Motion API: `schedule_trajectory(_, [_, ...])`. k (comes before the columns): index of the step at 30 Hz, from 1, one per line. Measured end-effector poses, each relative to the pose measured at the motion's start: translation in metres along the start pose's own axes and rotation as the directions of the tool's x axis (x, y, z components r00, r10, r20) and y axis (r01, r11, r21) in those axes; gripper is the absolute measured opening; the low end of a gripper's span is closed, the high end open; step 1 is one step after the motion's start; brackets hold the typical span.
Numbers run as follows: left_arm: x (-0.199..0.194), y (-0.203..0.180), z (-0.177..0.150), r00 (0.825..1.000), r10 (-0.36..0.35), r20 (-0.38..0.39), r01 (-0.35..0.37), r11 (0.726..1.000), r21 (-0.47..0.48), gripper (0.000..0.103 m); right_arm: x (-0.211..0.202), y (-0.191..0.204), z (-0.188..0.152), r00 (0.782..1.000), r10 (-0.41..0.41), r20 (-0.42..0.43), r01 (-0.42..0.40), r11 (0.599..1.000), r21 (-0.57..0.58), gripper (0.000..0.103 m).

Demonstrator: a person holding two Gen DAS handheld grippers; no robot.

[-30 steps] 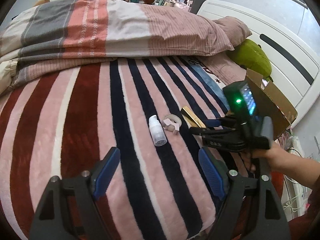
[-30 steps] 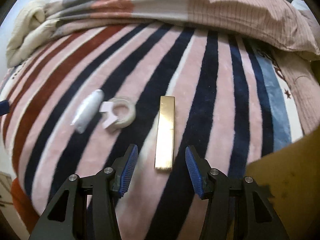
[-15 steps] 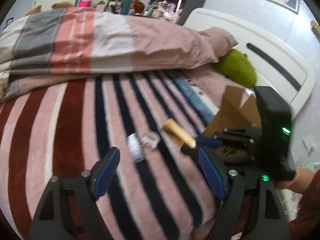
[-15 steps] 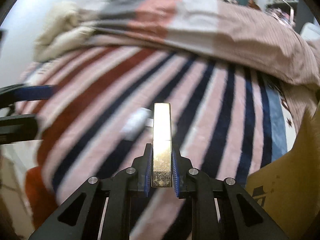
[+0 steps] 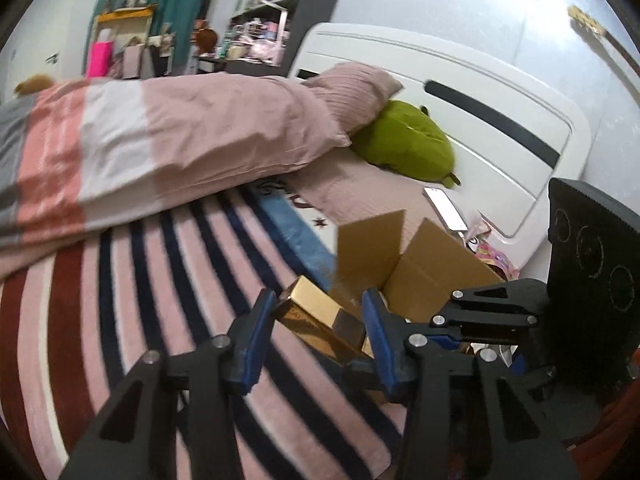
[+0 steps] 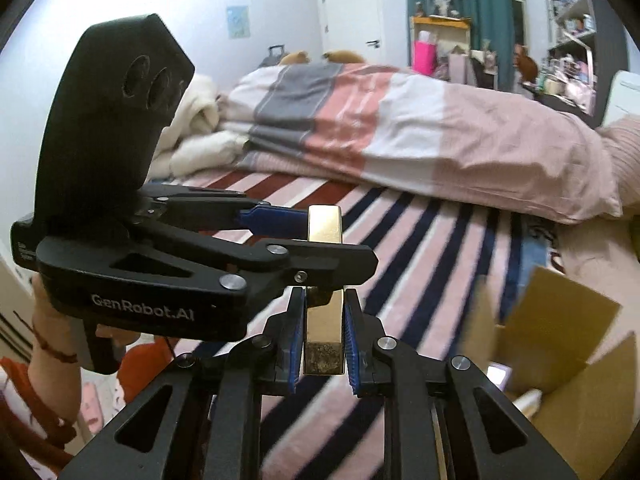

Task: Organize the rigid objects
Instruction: 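Lift the gold stick to the left gripper and drop it into the box, then grasp the small white bottle with the right gripper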

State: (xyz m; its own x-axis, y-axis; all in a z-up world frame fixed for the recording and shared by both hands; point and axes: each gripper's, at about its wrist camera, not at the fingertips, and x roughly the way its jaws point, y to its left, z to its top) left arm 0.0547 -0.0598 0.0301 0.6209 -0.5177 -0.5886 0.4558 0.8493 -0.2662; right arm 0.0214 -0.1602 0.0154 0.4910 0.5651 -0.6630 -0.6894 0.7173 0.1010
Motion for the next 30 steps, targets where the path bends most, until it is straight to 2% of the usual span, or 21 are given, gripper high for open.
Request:
schedule_trajectory(5, [0.041, -0.038, 0.023, 0.998, -0.027, -0.061, 0.030, 0.997, 0.065, 0.042, -0.026, -0.043, -0.011, 0.999, -0.051, 0.000, 0.050, 0.997, 0.050, 0.013])
schedule_trajectory(10, [0.090, -0.065, 0.039, 0.986, -0.032, -0.161, 0.048, 0.994, 0.101, 0.042, -0.037, -0.087, -0.023, 0.996, -0.076, -0.053, 0.081, 0.991, 0.106, 0.013])
schedule_trajectory(14, [0.128, -0.075, 0.042, 0.964, -0.009, -0.267, 0.040, 0.993, 0.111, 0.042, -0.030, -0.117, -0.032, 0.987, -0.077, -0.138, 0.094, 0.988, 0.123, 0.013])
schedule_trajectory(18, [0.146, -0.076, 0.040, 0.943, 0.001, -0.333, 0.032, 0.995, 0.093, 0.042, -0.014, -0.134, -0.035, 0.970, -0.058, -0.236, 0.091, 0.987, 0.134, 0.013])
schedule_trajectory(24, [0.152, -0.076, 0.038, 0.934, 0.009, -0.357, 0.024, 0.996, 0.089, 0.042, -0.003, -0.136, -0.039, 0.952, -0.065, -0.300, 0.101, 0.989, 0.106, 0.013])
schedule_trajectory(27, [0.149, -0.074, 0.040, 0.938, -0.003, -0.347, 0.031, 0.997, 0.077, 0.051, -0.005, -0.136, -0.039, 0.952, -0.073, -0.298, 0.109, 0.988, 0.106, 0.014])
schedule_trajectory(29, [0.141, -0.071, 0.041, 0.945, 0.000, -0.326, 0.025, 0.997, 0.073, 0.060, -0.005, -0.136, -0.038, 0.951, -0.077, -0.301, 0.113, 0.988, 0.104, 0.019])
schedule_trajectory(30, [0.135, -0.070, 0.042, 0.949, 0.000, -0.316, 0.024, 0.997, 0.072, 0.061, -0.005, -0.136, -0.038, 0.951, -0.078, -0.300, 0.115, 0.988, 0.106, 0.022])
